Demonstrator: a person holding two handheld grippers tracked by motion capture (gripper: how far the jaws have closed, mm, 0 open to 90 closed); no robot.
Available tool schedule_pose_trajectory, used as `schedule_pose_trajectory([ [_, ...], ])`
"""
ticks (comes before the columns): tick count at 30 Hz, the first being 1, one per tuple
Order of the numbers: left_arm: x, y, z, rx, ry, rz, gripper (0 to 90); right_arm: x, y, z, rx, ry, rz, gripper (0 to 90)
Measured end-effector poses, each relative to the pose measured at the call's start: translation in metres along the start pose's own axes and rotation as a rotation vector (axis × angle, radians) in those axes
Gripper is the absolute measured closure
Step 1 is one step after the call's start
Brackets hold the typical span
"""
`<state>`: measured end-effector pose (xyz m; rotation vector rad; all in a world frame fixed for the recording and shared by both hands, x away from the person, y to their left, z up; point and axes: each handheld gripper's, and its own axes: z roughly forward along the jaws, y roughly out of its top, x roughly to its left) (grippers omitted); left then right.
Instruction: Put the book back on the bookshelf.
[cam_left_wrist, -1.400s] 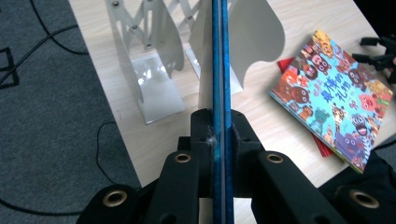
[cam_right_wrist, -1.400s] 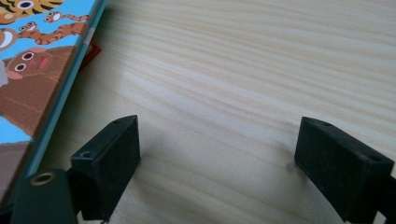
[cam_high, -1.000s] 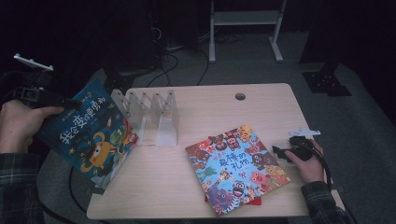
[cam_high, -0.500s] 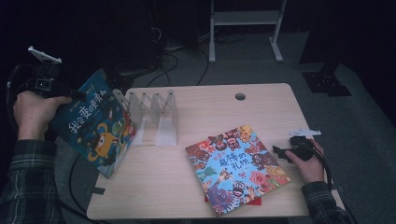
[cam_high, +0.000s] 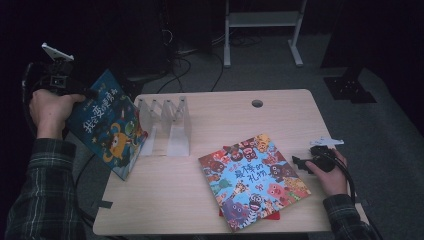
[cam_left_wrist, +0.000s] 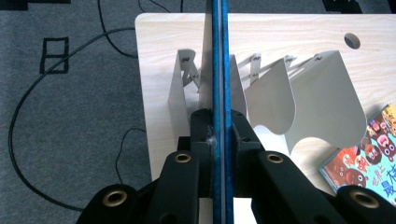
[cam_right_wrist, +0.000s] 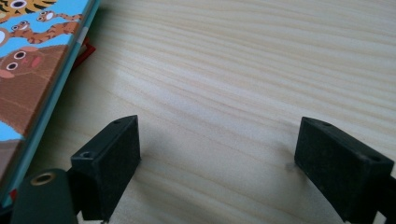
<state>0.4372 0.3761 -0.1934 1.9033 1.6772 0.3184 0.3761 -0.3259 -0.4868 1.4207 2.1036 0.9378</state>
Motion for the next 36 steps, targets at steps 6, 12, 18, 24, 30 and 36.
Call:
schedule_pose_trajectory([
  [6,0.001,0.008,0.008,0.000,0.003,-0.013,82.8,-0.001,0.000,0.000,0.001,-0.002,0.001,13.2],
  [12,0.001,0.011,0.014,-0.005,0.006,-0.012,82.7,-0.002,0.000,0.000,-0.001,-0.003,-0.002,13.2],
  [18,0.002,0.009,0.016,-0.005,-0.001,-0.003,82.5,-0.002,0.000,0.000,-0.001,-0.003,-0.002,13.2],
  [24,0.005,0.006,0.014,-0.014,-0.001,0.001,82.2,-0.002,0.000,0.000,-0.001,-0.003,-0.002,13.2],
  [30,0.006,0.004,0.011,-0.022,0.008,0.014,77.7,-0.002,0.000,0.000,0.000,-0.003,0.000,13.2],
  [36,0.007,0.002,0.002,-0.057,0.018,0.034,71.1,-0.002,0.000,0.000,0.000,-0.003,-0.001,13.3],
])
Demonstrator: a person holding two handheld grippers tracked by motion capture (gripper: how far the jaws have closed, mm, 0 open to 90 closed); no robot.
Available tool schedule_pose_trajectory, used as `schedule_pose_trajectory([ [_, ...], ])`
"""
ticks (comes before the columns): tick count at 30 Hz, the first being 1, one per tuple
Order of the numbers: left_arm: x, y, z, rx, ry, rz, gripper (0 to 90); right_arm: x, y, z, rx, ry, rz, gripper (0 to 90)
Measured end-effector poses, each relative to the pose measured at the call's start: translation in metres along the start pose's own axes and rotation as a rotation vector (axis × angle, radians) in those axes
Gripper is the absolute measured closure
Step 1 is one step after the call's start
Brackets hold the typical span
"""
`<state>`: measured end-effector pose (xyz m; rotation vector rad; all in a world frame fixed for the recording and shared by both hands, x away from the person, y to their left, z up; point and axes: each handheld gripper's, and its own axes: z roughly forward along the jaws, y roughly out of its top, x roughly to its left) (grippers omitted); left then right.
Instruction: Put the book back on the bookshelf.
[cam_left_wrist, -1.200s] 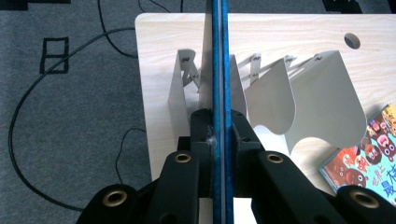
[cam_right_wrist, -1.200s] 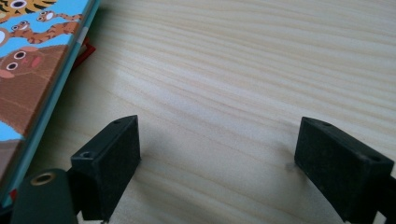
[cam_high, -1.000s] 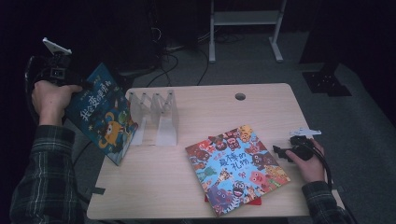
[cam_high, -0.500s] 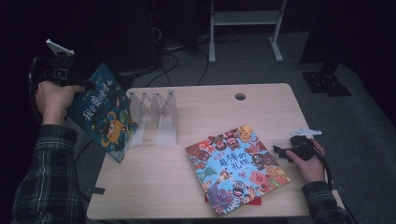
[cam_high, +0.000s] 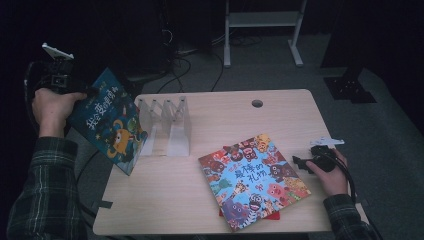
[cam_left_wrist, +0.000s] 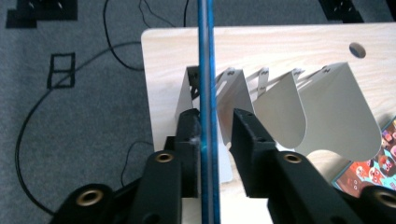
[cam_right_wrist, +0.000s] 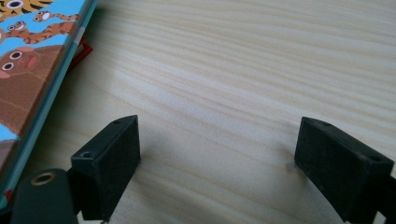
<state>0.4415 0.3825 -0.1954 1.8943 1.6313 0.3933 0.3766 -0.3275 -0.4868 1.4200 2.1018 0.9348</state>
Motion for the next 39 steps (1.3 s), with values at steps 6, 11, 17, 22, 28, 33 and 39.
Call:
schedule_pose_trajectory([
  [6,-0.003,0.002,-0.016,-0.042,0.030,0.030,65.8,0.000,0.000,0.000,-0.001,0.000,-0.002,13.2],
  [11,-0.006,0.003,-0.026,-0.065,0.027,0.046,65.9,0.000,0.000,0.000,0.000,0.000,-0.002,13.2],
  [17,-0.012,0.002,-0.026,-0.064,-0.007,0.069,69.2,0.000,0.000,0.000,0.000,0.000,-0.002,13.3],
  [22,-0.019,-0.001,-0.017,-0.038,-0.064,0.077,80.4,0.000,0.000,0.000,-0.001,0.000,-0.002,13.3],
  [28,-0.030,-0.006,-0.008,-0.015,-0.111,0.093,90.0,0.000,0.000,0.000,0.000,0.000,-0.001,13.3],
  [33,-0.041,-0.012,-0.002,-0.013,-0.122,0.120,90.0,0.000,0.000,0.000,0.000,0.001,-0.002,13.3],
  [39,-0.054,-0.023,0.008,-0.004,-0.142,0.145,90.0,0.000,0.000,0.000,-0.001,0.001,-0.001,13.3],
])
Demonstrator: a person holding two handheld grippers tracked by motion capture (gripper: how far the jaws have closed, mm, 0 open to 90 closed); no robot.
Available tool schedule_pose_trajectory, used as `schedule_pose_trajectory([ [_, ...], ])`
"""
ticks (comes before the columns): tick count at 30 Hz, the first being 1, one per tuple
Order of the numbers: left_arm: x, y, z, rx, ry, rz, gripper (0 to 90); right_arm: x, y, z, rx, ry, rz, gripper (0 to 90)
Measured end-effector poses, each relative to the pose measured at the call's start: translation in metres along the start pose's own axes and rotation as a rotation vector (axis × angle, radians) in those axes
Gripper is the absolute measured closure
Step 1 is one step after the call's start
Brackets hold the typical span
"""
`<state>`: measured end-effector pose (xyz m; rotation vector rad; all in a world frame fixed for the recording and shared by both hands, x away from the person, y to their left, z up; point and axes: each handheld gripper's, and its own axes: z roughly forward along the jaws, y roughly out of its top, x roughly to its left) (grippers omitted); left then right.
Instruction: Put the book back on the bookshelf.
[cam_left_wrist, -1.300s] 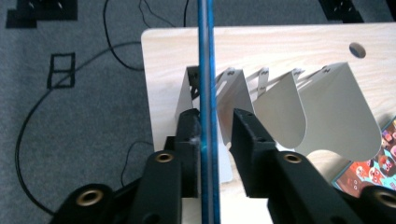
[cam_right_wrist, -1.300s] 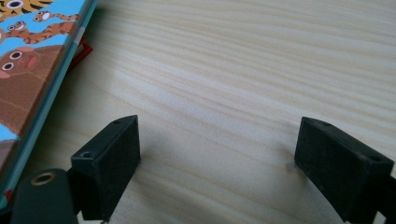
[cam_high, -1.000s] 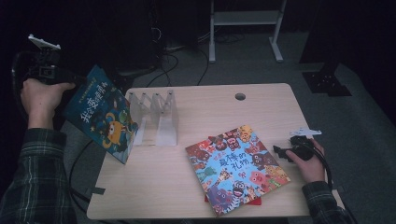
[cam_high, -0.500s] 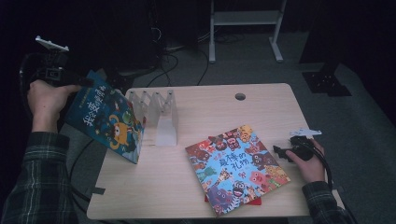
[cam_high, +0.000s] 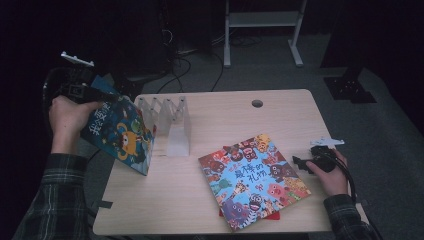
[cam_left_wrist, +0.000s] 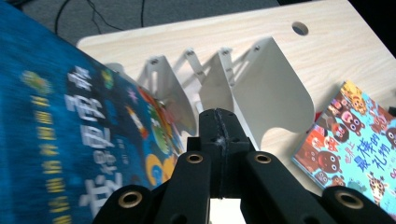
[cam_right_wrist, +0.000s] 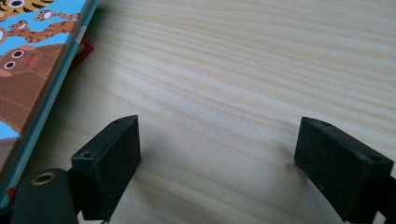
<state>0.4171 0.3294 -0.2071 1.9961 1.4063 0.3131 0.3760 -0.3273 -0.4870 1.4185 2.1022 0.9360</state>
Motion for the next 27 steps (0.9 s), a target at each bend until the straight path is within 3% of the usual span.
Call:
schedule_pose_trajectory([
  [10,-0.018,-0.014,0.021,0.050,-0.039,0.045,90.0,0.000,0.000,0.000,0.001,0.000,-0.001,13.3],
  [27,-0.048,-0.046,0.049,0.077,-0.074,0.107,89.7,0.000,0.000,0.000,0.001,0.000,-0.002,13.2],
])
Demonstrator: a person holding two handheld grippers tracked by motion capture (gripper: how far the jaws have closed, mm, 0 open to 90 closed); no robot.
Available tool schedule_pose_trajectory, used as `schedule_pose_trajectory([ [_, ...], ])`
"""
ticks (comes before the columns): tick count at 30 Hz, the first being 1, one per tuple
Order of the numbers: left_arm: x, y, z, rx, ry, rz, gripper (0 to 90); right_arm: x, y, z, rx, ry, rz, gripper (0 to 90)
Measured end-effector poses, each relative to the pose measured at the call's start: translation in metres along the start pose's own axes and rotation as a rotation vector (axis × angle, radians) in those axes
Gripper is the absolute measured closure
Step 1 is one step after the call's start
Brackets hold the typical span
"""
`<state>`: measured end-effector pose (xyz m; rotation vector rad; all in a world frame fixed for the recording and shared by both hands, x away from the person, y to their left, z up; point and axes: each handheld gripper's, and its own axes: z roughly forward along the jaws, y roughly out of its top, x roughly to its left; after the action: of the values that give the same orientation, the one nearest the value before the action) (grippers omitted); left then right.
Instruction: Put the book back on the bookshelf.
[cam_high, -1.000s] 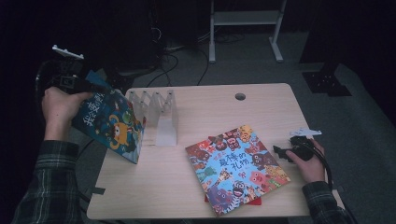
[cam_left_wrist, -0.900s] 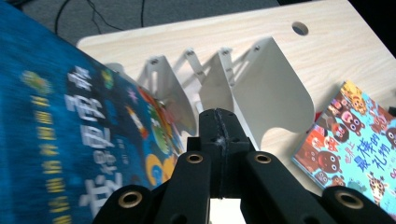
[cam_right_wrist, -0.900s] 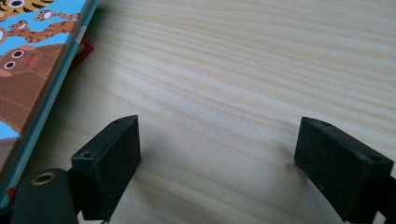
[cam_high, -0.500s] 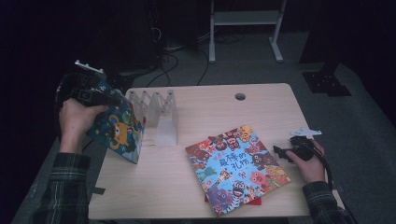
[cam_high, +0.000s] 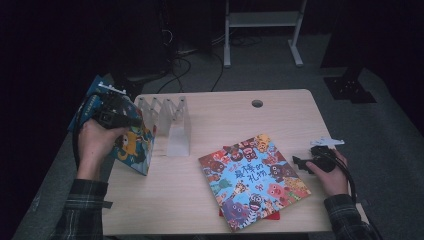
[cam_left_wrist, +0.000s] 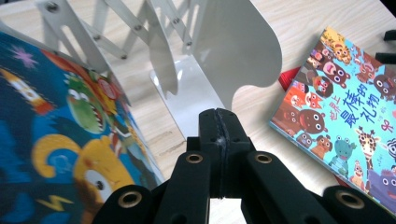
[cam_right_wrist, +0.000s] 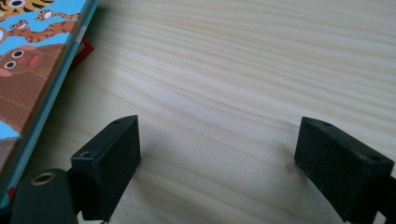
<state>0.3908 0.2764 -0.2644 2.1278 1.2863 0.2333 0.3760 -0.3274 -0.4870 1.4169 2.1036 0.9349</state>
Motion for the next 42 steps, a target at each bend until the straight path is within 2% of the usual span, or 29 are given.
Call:
schedule_pose_trajectory([
  [13,-0.022,-0.033,0.041,0.033,-0.030,0.029,89.2,0.000,0.000,0.000,0.001,0.003,-0.003,12.7],
  [21,-0.035,-0.050,0.064,0.040,-0.046,0.042,84.3,0.000,0.000,0.000,0.002,0.006,-0.005,12.7],
  [26,-0.043,-0.060,0.082,0.050,-0.041,0.084,72.0,0.000,0.000,0.000,0.002,0.006,-0.005,12.7],
  [28,-0.046,-0.065,0.091,0.038,-0.040,0.097,66.8,0.000,0.000,0.000,0.002,0.005,-0.005,12.7],
  [32,-0.051,-0.070,0.103,0.044,-0.058,0.116,57.5,0.000,0.000,0.000,0.002,0.005,-0.005,12.7],
  [35,-0.055,-0.074,0.111,0.050,-0.053,0.142,49.7,0.000,0.000,0.000,0.002,0.005,-0.006,12.7],
  [42,-0.063,-0.082,0.128,0.027,-0.080,0.204,33.9,0.000,0.000,-0.001,0.002,0.007,-0.006,13.1],
])
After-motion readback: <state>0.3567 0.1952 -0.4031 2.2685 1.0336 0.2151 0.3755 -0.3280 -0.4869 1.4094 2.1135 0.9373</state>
